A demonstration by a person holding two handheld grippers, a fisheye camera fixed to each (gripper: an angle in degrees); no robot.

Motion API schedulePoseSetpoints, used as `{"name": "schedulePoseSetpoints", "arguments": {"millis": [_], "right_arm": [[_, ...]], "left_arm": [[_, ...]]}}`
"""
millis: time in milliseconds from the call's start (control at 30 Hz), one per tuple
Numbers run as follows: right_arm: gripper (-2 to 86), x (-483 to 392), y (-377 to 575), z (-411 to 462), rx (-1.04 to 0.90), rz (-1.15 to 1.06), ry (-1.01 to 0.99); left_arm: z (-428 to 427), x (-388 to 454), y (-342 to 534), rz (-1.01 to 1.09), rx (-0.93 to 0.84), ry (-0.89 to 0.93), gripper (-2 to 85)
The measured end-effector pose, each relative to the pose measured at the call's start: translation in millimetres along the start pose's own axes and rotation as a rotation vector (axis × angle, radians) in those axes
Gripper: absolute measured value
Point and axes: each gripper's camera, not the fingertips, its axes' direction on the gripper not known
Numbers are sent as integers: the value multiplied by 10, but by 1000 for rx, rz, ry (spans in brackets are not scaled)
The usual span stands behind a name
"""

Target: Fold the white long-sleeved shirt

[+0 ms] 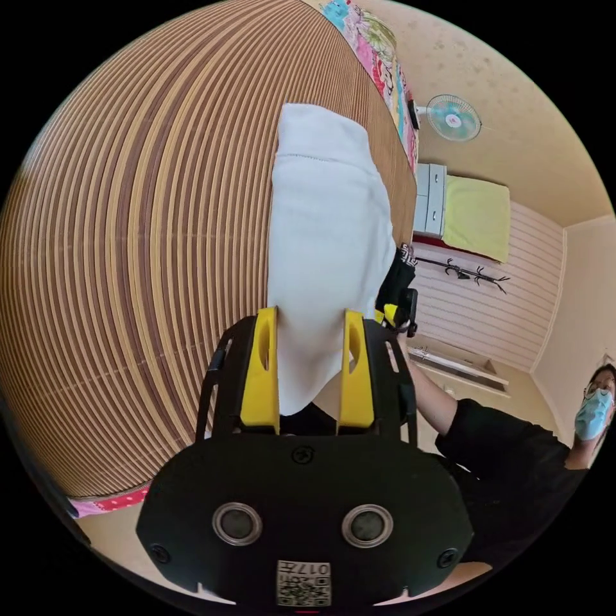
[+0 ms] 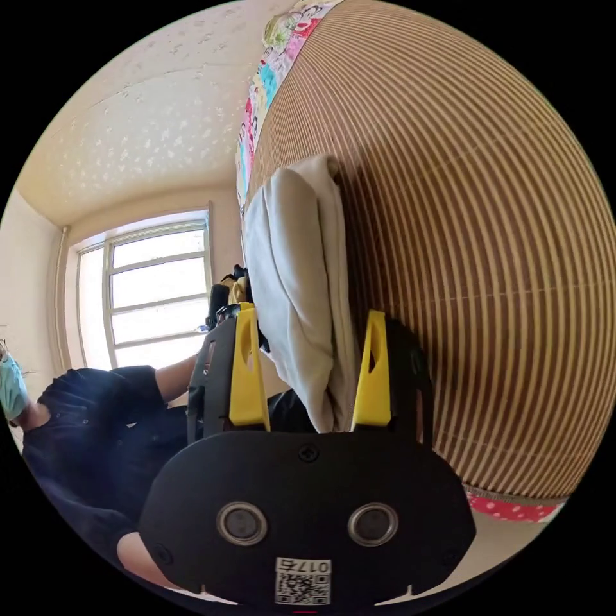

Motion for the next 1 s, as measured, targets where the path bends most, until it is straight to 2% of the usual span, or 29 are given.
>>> {"name": "schedulePoseSetpoints", "arguments": {"millis": [33,133,233,367,500,733,900,1000], "right_arm": [[196,49,-9,165,-49,23,-26],[171,-13,56,375,-55,36,68],[152,66,153,387,-37,123,-13],[135,7,478,244,-47,93,-51],[128,-83,843,-126,-52,57,-12],[115,-307,1236,-1521,0,-59,178],[110,-485,1331,-2766,75,-148,331],[111,-546,1393,-3465,127,-170,404]], "left_arm": [[-12,-27,-22,-3,-6,8,140],[-111,-154,-93,-29,-28,57,136],[-214,-208,-111,-73,-47,83,127],[-142,-133,-26,-75,-151,95,114],[268,-4,31,-106,-285,202,111],[1318,963,-281,-12,-353,266,103],[2295,2120,-780,108,-369,348,101],[2831,2737,-1062,192,-419,336,101]]}}
